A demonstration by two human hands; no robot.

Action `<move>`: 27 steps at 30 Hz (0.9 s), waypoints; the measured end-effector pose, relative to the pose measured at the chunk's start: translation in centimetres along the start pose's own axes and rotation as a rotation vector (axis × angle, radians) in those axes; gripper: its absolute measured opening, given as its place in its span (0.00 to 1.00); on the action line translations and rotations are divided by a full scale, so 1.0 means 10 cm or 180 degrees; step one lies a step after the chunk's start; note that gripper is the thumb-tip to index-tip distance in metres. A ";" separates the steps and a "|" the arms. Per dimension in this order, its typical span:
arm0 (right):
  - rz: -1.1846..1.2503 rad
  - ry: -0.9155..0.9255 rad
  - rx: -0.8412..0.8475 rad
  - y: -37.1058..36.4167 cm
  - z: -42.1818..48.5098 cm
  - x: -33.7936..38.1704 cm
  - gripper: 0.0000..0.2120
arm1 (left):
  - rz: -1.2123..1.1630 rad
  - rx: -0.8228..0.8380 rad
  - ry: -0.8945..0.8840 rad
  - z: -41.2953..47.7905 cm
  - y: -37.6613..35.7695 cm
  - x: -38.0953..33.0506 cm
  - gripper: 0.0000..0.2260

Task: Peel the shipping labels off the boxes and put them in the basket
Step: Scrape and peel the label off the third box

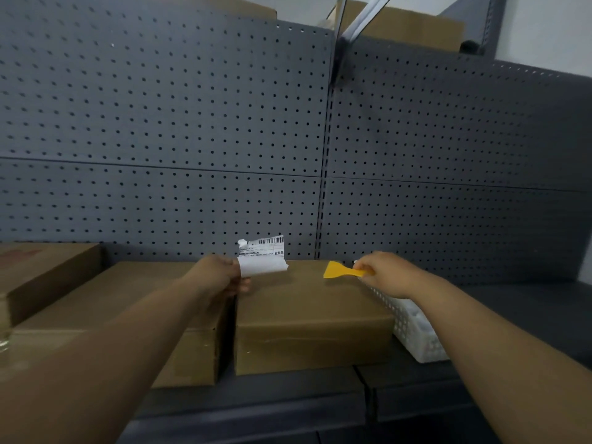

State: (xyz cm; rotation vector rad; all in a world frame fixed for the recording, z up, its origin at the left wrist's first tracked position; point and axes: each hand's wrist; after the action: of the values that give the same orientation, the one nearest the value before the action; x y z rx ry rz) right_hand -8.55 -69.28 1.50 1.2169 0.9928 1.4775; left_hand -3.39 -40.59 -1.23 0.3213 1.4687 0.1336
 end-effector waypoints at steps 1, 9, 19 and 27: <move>0.0034 0.0015 0.0001 -0.01 0.01 -0.01 0.15 | 0.0035 -0.0005 0.0000 0.00 -0.01 0.01 0.07; 0.0102 -0.0020 -0.0018 -0.03 0.03 -0.02 0.14 | 0.0154 0.0054 0.0008 0.05 0.05 0.07 0.07; 0.0206 -0.0085 -0.0200 0.05 -0.02 -0.12 0.12 | 0.0020 0.0098 -0.0142 -0.03 -0.06 -0.06 0.11; 0.0227 -0.0298 -0.0312 0.25 -0.15 -0.46 0.15 | 0.0170 0.0239 -0.0152 0.06 -0.51 -0.28 0.07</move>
State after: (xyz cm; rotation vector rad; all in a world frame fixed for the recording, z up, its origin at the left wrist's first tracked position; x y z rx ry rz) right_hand -10.14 -74.32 2.61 1.2499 0.8126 1.4927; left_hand -3.62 -46.27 0.01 0.4223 1.4207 0.1131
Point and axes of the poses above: each hand's wrist, its own z-axis towards the middle knuckle, its own y-axis out of the back of the hand, x = y × z, and after that the axes turned 5 degrees about z, right-handed
